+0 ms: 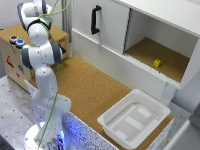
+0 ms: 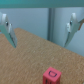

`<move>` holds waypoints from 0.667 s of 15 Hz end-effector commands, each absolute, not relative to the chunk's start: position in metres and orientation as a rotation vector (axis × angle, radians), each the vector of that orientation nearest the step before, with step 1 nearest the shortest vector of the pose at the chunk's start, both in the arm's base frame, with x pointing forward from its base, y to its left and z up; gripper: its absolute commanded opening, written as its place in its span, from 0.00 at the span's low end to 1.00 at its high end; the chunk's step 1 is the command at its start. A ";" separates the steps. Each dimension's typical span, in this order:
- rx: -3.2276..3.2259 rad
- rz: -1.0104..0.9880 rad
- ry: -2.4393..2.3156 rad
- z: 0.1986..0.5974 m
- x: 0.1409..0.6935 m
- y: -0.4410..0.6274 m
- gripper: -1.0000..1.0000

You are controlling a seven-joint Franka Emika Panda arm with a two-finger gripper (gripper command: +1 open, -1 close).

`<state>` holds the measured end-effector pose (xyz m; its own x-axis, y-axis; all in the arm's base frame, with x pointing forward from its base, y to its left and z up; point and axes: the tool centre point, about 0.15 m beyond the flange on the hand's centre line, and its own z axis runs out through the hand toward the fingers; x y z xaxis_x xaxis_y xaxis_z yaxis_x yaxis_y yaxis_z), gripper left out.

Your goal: Put the pink block on top of the drawer

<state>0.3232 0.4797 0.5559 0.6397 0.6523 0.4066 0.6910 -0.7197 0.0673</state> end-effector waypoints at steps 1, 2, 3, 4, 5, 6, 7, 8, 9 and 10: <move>-2.574 -0.384 -1.455 0.544 0.258 0.422 1.00; -2.614 -0.347 -1.476 0.535 0.252 0.412 1.00; -2.631 -0.293 -1.448 0.530 0.247 0.406 1.00; -2.657 -0.236 -1.407 0.524 0.240 0.400 1.00; -2.682 -0.222 -1.428 0.521 0.231 0.396 1.00; -2.697 -0.205 -1.408 0.521 0.222 0.393 1.00; -2.697 -0.205 -1.408 0.521 0.222 0.393 1.00; -2.697 -0.205 -1.408 0.521 0.222 0.393 1.00; -2.697 -0.205 -1.408 0.521 0.222 0.393 1.00; -2.697 -0.205 -1.408 0.521 0.222 0.393 1.00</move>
